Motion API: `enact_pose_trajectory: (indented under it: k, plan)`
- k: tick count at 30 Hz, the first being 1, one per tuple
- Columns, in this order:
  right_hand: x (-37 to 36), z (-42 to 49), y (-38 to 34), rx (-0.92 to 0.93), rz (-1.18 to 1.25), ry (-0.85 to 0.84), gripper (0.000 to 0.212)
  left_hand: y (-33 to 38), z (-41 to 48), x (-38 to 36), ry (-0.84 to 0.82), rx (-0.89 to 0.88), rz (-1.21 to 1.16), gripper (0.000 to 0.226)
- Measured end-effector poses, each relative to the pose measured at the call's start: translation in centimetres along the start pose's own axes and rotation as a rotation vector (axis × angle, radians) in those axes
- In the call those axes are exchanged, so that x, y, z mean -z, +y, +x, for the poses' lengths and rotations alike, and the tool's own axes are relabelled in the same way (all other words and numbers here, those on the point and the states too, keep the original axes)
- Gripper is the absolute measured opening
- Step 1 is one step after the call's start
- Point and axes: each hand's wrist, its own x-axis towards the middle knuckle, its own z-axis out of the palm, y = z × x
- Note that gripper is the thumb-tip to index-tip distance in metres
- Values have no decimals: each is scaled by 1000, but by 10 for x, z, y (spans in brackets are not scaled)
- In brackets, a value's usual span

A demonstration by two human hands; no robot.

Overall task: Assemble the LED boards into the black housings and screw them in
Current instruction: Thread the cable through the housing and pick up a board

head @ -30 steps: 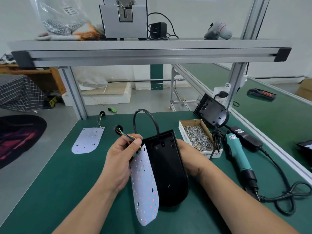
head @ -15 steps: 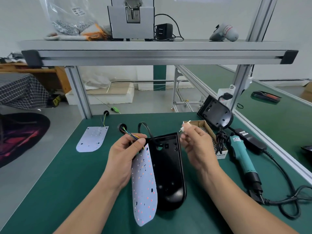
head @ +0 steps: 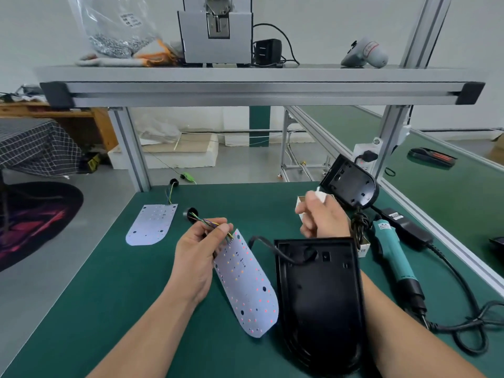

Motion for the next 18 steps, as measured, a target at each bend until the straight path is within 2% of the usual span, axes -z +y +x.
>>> enact_pose_trajectory:
  k: [1, 3, 6, 11, 18]
  plan:
    - [-3, -2, 2, 25, -38, -24, 37, -1, -1, -2, 12, 6, 9, 24]
    - [-7, -4, 7, 48, -79, -36, 24, -2, -2, -4, 30, 20, 32, 17]
    - [-7, -2, 13, -17, -34, 58, 16, 2, -1, -3, -3, 64, -49, 11]
    - [-4, 11, 11, 3, 45, 215, 13, 11, 0, -2, -110, 106, -158, 17]
    - [12, 43, 2, 88, 120, 398, 11, 10, 4, 0, -41, 186, -127, 40]
